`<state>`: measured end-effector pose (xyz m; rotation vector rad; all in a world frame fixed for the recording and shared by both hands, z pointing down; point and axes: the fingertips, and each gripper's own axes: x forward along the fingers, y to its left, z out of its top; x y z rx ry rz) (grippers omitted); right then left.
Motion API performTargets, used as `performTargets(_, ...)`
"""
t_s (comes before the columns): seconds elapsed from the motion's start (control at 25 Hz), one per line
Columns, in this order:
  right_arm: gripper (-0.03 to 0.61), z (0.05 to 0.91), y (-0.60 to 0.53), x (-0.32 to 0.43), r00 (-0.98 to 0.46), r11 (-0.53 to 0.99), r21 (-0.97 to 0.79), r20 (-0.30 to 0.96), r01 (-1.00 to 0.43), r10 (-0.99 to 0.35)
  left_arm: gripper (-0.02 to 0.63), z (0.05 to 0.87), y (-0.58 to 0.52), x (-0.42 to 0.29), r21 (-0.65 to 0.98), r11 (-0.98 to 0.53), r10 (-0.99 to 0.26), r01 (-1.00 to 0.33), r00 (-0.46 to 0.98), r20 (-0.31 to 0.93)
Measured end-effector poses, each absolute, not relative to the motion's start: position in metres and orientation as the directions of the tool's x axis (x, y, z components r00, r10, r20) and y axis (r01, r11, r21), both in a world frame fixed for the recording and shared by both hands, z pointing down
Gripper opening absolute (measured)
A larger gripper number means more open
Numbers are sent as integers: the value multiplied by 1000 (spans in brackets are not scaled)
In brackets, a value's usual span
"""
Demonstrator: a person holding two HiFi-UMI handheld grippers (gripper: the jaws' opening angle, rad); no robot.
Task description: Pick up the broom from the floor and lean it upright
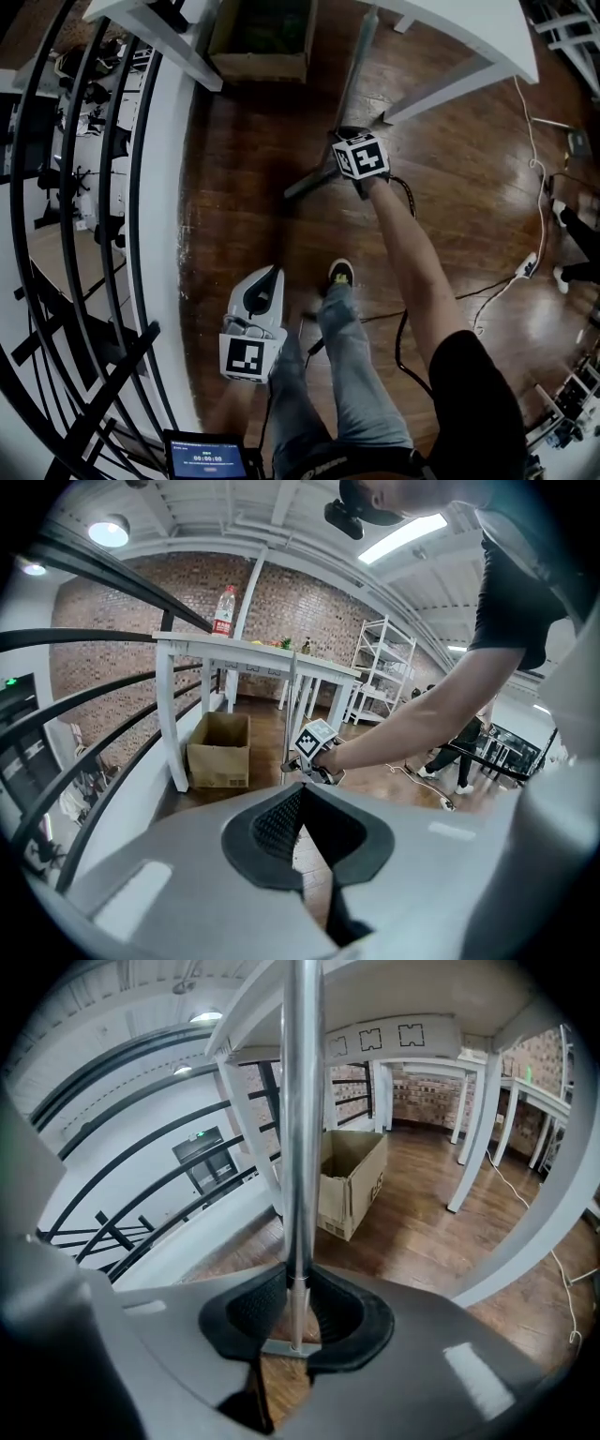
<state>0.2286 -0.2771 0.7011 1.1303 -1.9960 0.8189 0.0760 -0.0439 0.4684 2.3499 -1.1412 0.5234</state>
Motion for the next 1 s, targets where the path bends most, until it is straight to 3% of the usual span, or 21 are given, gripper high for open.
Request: performTargets(1.0,109,706,-300,232,-375,389,-185,780,-903,-500,11,483,-43,75,250,-523,-616,-815,564,549)
